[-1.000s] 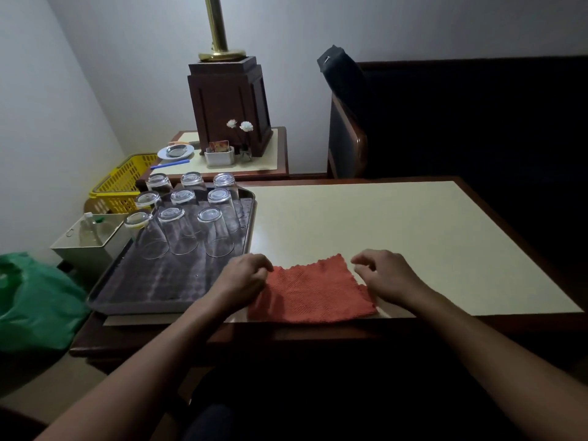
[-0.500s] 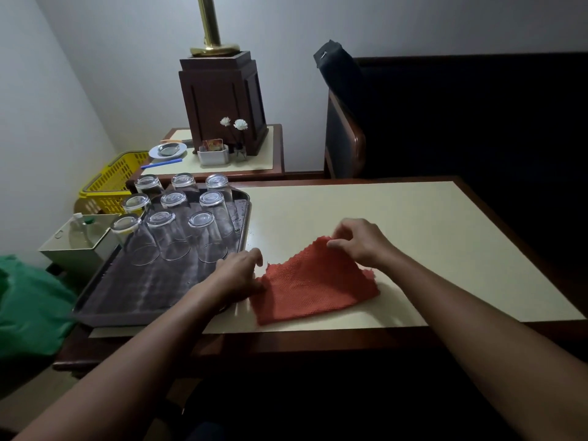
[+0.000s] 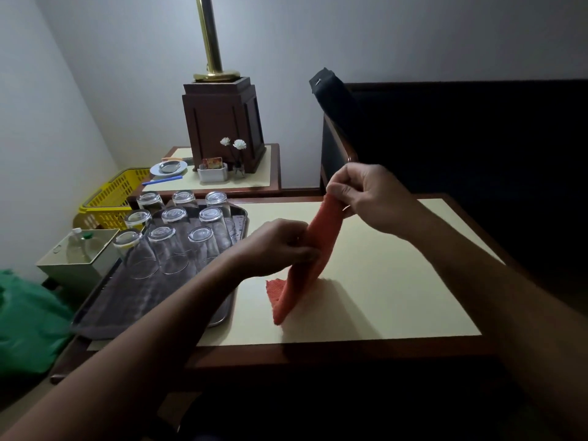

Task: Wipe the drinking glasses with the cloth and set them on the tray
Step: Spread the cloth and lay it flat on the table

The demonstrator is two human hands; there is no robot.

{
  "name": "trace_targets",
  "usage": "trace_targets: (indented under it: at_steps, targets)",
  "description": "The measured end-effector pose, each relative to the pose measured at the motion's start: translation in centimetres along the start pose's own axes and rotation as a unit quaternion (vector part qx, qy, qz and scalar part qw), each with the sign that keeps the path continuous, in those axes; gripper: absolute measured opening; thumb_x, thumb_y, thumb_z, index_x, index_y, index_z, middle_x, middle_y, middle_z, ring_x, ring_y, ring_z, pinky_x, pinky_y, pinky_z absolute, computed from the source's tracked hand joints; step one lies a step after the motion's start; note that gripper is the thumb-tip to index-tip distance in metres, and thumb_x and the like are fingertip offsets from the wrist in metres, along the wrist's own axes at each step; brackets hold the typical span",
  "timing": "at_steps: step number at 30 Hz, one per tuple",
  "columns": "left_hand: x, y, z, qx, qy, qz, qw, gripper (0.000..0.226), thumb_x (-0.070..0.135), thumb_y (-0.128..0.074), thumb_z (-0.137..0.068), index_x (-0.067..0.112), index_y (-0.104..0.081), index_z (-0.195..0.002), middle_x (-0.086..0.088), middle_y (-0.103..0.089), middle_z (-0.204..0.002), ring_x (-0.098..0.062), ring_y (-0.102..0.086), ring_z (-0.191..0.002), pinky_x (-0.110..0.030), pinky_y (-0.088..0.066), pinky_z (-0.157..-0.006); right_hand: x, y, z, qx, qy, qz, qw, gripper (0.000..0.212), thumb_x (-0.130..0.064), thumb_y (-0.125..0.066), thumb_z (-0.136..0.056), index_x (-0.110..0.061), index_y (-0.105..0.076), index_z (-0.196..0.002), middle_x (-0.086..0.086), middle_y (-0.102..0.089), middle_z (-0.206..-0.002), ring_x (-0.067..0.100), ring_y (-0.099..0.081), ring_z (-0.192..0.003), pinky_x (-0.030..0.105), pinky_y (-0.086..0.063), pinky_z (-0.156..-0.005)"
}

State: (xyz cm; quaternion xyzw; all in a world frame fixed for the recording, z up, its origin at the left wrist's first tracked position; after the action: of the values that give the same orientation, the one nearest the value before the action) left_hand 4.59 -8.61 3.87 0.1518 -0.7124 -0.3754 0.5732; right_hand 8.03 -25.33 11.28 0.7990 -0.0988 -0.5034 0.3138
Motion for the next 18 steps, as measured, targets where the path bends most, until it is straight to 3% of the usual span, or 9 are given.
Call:
trace_targets:
  at_steps: [2,4,6,8,10,12,15,18]
  targets:
    - [0.1,0.9,0.7,-0.036,0.013,-0.001,0.999,0.021,0.032,-0.079,-0.091,0.014,-0.075,-0.1,-0.007,-0.077,-0.093,-0.017,-0.072,-0.086,-0.04,-0.059,-0.082,-0.4,1.8,0.2,0.029,0.009,-0.008,1.0,0.01,-0.019,-0.066,-0.105,-0.02,-0.071,-0.097,0.002,-0.075,-0.088,0.014,-0.074,-0.079,0.03,-0.063,-0.066]
    - [-0.4,2.6,1.4,-0.051,0.022,-0.021,0.998,0.017,0.03,-0.08,-0.09,0.014,-0.075,-0.09,-0.004,-0.074,-0.081,-0.008,-0.068,-0.075,-0.026,-0.055,-0.07,0.2,3.7,0.4,0.058,-0.004,-0.026,0.998,0.01,-0.019,-0.066,-0.105,-0.02,-0.072,-0.097,0.0,-0.074,-0.086,0.009,-0.072,-0.075,0.023,-0.059,-0.062]
    - [-1.3,4.5,1.9,-0.041,0.034,-0.033,0.998,0.014,0.018,-0.078,-0.092,0.016,-0.072,-0.08,0.001,-0.069,-0.071,-0.001,-0.064,-0.064,-0.017,-0.05,-0.063,1.7,5.0,0.1,0.072,-0.03,-0.058,0.995,0.009,-0.016,-0.067,-0.104,-0.017,-0.073,-0.097,0.0,-0.075,-0.085,0.009,-0.074,-0.076,0.023,-0.061,-0.064]
    - [-2.4,6.4,1.8,-0.017,0.054,-0.058,0.997,0.017,0.009,-0.075,-0.093,0.021,-0.074,-0.081,0.005,-0.071,-0.072,0.001,-0.063,-0.063,-0.021,-0.053,-0.066,3.6,5.1,-0.4,0.071,-0.058,-0.047,0.995,0.011,-0.013,-0.07,-0.102,-0.017,-0.074,-0.092,0.003,-0.076,-0.082,0.015,-0.078,-0.075,0.029,-0.063,-0.066]
    - [-2.8,8.2,1.4,0.034,0.063,-0.099,0.992,0.019,0.007,-0.074,-0.093,0.025,-0.078,-0.089,0.011,-0.074,-0.077,0.006,-0.064,-0.065,-0.02,-0.053,-0.07,5.8,4.7,-1.1,0.083,-0.09,-0.018,0.992,0.012,-0.013,-0.072,-0.101,-0.017,-0.074,-0.09,0.009,-0.077,-0.082,0.028,-0.08,-0.079,0.04,-0.067,-0.072]
    - [-2.3,10.0,1.1,0.124,0.064,-0.107,0.984,0.015,0.005,-0.074,-0.091,0.017,-0.081,-0.095,0.008,-0.074,-0.078,0.01,-0.064,-0.061,-0.009,-0.048,-0.062,7.0,4.8,-1.5,0.115,-0.105,-0.017,0.988,0.014,-0.014,-0.071,-0.102,-0.018,-0.072,-0.089,0.009,-0.077,-0.086,0.028,-0.08,-0.081,0.044,-0.068,-0.077]
    - [-0.3,12.5,1.7,0.253,0.019,-0.098,0.962,0.009,0.005,-0.077,-0.089,0.01,-0.081,-0.095,0.001,-0.074,-0.075,0.011,-0.064,-0.056,-0.006,-0.046,-0.054,6.7,6.3,-2.0,0.188,-0.089,-0.053,0.977,0.017,-0.016,-0.067,-0.104,-0.024,-0.068,-0.089,0.006,-0.077,-0.096,0.024,-0.079,-0.089,0.042,-0.068,-0.079]
    - [0.6,13.1,2.4,0.288,-0.004,-0.152,0.946,0.006,0.019,-0.077,-0.092,0.017,-0.082,-0.094,0.014,-0.069,-0.072,0.007,-0.063,-0.059,-0.008,-0.043,-0.056,5.6,7.2,-1.6,0.205,-0.061,-0.091,0.973,0.015,-0.019,-0.064,-0.106,-0.025,-0.067,-0.094,0.001,-0.076,-0.1,0.015,-0.076,-0.095,0.032,-0.064,-0.082]
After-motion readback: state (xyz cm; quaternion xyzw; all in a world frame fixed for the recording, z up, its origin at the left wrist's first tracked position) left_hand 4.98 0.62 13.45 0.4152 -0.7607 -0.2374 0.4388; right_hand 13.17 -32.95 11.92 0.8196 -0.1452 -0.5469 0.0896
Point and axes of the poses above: each hand's wrist, its own z-axis away from the middle knuckle, its own y-axis out of the back of the hand, x = y × z, the point moved 7 cm from there along -z, towards the middle knuckle
